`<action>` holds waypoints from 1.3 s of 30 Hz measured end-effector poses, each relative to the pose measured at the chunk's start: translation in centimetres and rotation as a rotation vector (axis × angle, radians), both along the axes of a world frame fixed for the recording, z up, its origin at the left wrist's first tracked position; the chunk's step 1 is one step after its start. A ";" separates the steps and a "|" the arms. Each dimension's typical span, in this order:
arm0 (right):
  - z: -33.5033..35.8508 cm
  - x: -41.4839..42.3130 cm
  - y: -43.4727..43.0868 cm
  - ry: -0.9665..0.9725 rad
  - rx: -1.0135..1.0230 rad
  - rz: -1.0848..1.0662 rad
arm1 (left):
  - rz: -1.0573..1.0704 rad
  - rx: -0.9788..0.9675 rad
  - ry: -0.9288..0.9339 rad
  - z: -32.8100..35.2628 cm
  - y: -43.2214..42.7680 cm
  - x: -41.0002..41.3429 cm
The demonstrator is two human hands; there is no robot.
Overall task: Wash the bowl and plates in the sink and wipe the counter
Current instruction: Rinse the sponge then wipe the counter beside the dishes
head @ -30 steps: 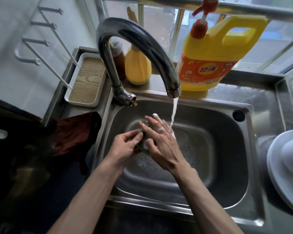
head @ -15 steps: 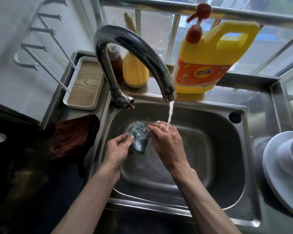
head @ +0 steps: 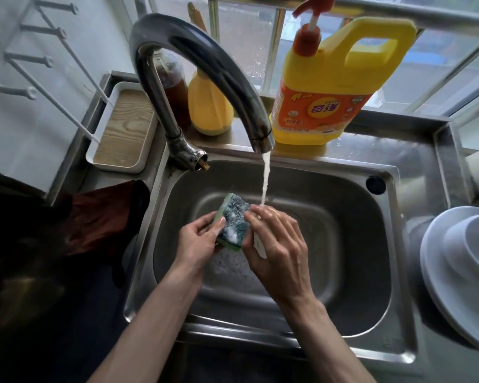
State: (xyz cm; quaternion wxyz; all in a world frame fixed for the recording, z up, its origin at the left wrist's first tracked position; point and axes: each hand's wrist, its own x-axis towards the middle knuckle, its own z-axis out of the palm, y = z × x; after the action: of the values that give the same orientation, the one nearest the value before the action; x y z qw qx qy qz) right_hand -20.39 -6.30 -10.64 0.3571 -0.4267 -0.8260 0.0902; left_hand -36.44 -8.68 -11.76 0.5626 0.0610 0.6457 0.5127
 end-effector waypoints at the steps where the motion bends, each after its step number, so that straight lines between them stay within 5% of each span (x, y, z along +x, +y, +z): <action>1: -0.1 -0.1 -0.3 -0.001 0.015 0.027 | 0.003 0.000 0.000 -0.1 -0.1 0.0; 5: -0.6 -0.5 -0.3 0.050 -0.129 0.012 | 0.026 0.002 0.010 -0.5 0.0 -0.1; 10: 0.5 -1.9 2.0 0.637 -0.792 -0.331 | -0.009 0.063 -0.009 0.4 0.4 0.5; 13: 0.1 -2.1 3.8 0.656 -0.986 -0.284 | -0.090 0.100 -0.003 1.2 1.2 1.3; 17: -0.5 -0.4 5.0 0.579 -1.013 -0.366 | -0.143 0.102 0.075 1.5 3.3 2.1; 25: 0.5 2.7 4.6 0.942 -1.248 -0.406 | -0.192 0.050 0.175 -0.1 6.5 4.8; 30: 0.2 3.6 4.5 1.038 -1.184 -0.474 | -0.068 -0.019 0.024 -0.3 7.3 6.1; 39: 0.0 3.2 3.3 1.045 -1.078 -0.498 | -0.138 0.146 0.172 1.5 7.5 7.0</action>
State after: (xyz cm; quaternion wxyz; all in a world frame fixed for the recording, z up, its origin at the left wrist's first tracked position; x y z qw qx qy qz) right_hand -17.23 -3.00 -10.61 0.4526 -0.6156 -0.2737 0.5842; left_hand -29.42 -1.22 -10.27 0.5334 0.1898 0.6467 0.5112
